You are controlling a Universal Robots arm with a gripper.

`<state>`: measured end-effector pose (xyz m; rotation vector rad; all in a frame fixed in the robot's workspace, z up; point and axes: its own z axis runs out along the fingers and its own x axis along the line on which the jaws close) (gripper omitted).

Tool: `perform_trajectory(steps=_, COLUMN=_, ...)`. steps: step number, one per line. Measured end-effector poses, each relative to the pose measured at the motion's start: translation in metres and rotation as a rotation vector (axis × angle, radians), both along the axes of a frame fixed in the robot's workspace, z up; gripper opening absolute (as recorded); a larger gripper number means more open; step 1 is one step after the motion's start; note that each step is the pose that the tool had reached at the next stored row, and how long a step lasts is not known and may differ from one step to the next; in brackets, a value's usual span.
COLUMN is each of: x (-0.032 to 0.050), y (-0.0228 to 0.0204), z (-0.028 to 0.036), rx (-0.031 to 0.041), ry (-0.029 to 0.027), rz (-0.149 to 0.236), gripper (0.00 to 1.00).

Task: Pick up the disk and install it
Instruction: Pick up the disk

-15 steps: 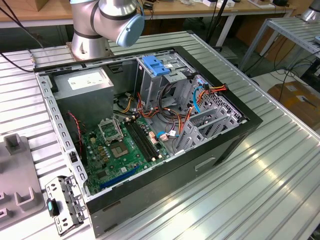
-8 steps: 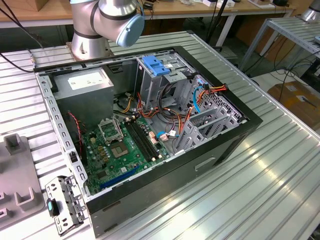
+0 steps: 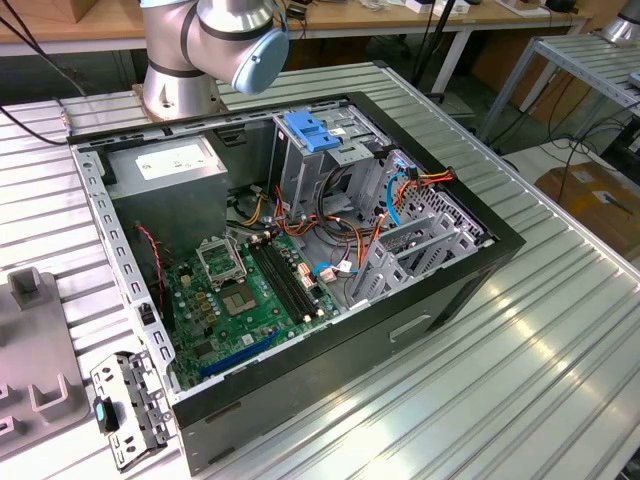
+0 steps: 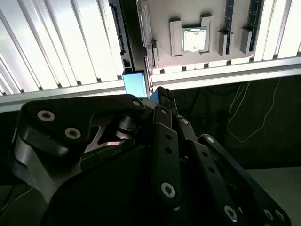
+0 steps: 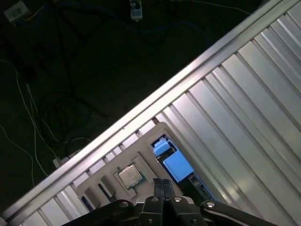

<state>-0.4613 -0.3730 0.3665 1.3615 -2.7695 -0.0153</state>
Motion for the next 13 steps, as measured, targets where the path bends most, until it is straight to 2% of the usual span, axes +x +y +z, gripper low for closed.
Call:
perform_trajectory(steps=2, x=0.0000, y=0.0000, z=-0.0003, rx=0.0000, ry=0.0000, rz=0.050, gripper=0.11)
perform_trajectory(steps=6, x=-0.0001, y=0.0000, z=-0.0026, rx=0.0016, ry=-0.0010, rz=0.092, gripper=0.11)
perform_trajectory(steps=11, x=-0.0001, y=0.0000, z=-0.0055, rx=0.0024, ry=-0.0011, rz=0.176, gripper=0.11)
perform_trajectory(steps=13, x=-0.0001, y=0.0001, z=-0.0070, rx=0.0019, ry=-0.0043, rz=0.209, gripper=0.11)
